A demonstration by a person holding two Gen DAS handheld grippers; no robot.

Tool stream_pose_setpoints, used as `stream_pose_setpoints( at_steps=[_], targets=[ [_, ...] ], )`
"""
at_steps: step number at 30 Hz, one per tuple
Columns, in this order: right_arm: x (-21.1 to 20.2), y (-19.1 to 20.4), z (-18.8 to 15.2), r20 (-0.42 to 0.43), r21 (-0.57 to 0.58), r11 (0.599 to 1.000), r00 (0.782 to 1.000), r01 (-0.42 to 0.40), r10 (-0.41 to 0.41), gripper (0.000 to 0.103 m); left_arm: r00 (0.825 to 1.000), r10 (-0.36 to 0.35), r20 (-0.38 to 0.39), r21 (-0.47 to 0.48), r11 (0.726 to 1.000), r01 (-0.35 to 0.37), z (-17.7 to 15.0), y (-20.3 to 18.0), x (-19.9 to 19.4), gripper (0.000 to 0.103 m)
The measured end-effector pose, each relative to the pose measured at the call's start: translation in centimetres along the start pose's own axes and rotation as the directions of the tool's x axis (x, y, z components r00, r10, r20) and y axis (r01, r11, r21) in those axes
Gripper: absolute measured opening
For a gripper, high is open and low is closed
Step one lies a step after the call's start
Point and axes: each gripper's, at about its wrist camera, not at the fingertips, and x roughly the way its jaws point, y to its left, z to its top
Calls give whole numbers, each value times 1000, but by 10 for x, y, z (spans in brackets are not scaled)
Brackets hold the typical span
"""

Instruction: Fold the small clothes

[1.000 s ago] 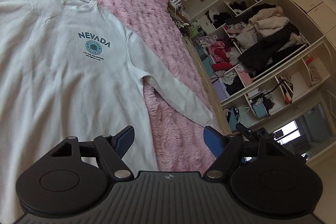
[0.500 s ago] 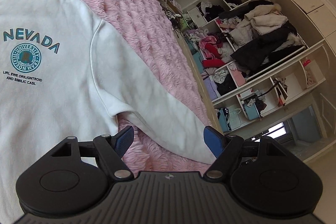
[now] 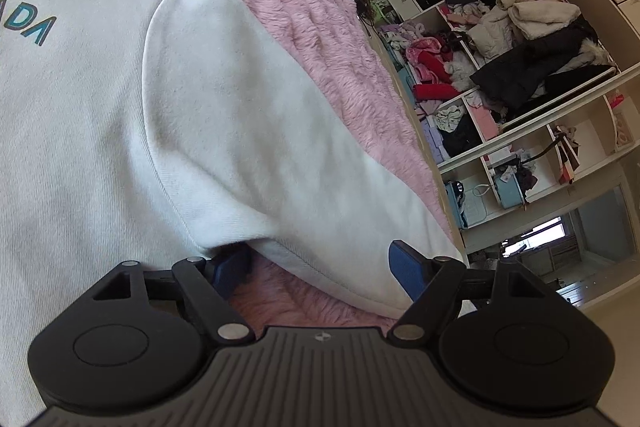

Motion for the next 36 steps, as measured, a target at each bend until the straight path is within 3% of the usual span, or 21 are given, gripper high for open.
stream_pose_setpoints(
  at_steps=[7, 13, 19, 21, 24, 28, 33, 36],
  targets=[
    [-11, 18, 0, 33, -41, 998, 999, -37, 38, 2, 1000, -11, -9, 20, 1000, 11, 4, 3, -1, 89],
    [-32, 76, -3, 11, -91, 984, 988, -153, 154, 2, 999, -9, 39, 39, 999, 7, 9, -1, -36, 89],
    [-56, 171, -53, -89, -165, 922, 937, -349, 338, 2, 987, 4, 161, 34, 999, -9, 7, 9, -120, 89],
    [-66, 202, -85, -140, -165, 894, 907, -417, 397, 2, 979, 19, 204, 18, 1000, -23, 8, 15, -147, 89],
    [-82, 251, -144, -254, -158, 840, 844, -519, 473, 2, 954, 70, 291, -21, 998, -67, 9, 24, -197, 89],
    [-101, 290, -234, -412, -162, 781, 761, -603, 502, 2, 900, 138, 414, -84, 990, -113, 1, 46, -262, 89],
    [-120, 312, -378, -614, -164, 723, 643, -671, 458, 2, 840, 223, 494, -203, 969, -138, -14, 88, -326, 89],
    [-123, 304, -456, -710, -194, 716, 599, -671, 370, 3, 806, 287, 518, -281, 947, -157, -25, 121, -358, 89]
  ],
)
